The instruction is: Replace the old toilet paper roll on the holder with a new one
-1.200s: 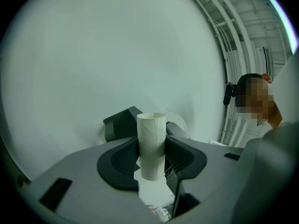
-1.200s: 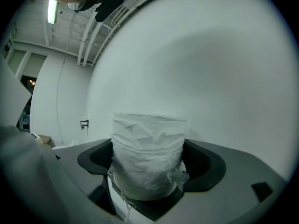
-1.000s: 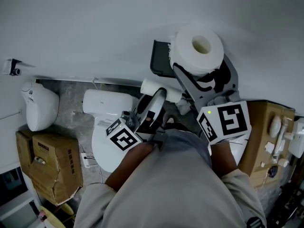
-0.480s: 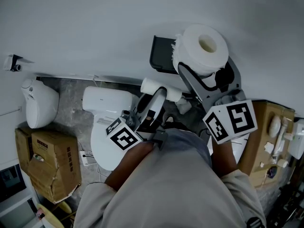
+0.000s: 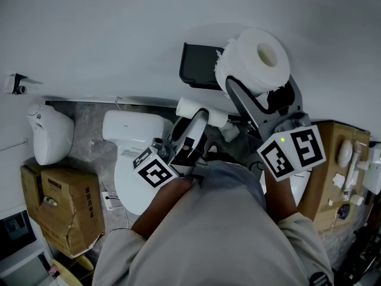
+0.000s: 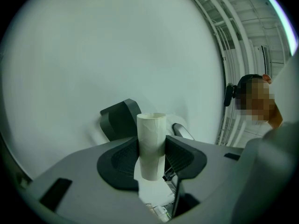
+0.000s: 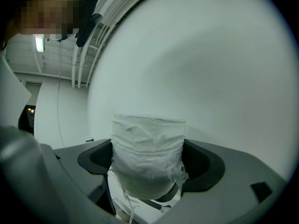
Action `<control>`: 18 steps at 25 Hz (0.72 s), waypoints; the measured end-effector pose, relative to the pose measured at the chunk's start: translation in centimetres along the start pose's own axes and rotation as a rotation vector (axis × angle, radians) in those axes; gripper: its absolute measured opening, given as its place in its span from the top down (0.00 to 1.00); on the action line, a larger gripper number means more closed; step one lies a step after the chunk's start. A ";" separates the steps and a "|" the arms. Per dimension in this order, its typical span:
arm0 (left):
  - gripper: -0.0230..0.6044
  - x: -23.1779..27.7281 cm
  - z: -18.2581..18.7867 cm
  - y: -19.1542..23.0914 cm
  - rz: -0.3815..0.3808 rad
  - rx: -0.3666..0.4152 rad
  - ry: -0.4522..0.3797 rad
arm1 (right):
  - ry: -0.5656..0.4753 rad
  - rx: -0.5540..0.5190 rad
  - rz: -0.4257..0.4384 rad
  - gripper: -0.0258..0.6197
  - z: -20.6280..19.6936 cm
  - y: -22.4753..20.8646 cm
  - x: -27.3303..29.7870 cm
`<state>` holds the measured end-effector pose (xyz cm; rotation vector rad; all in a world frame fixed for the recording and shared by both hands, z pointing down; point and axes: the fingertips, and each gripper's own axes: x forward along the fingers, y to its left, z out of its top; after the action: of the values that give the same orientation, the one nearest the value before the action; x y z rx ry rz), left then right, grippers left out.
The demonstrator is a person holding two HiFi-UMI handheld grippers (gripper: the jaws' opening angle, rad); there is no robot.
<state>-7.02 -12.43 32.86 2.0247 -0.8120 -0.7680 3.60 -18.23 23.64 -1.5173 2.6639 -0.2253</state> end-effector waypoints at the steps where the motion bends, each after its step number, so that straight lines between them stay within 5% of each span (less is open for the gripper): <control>1: 0.68 0.1 -0.1 0.0 0.000 -0.002 0.002 | -0.009 0.007 0.000 0.28 0.1 -0.1 -0.2; 18: 0.68 1.3 -2.9 -0.9 -0.022 -0.017 0.062 | -0.098 0.118 -0.093 0.28 0.8 -4.4 -4.3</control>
<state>-3.85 -11.72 33.22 2.0354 -0.7468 -0.7181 9.66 -16.82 23.54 -1.5741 2.4625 -0.2995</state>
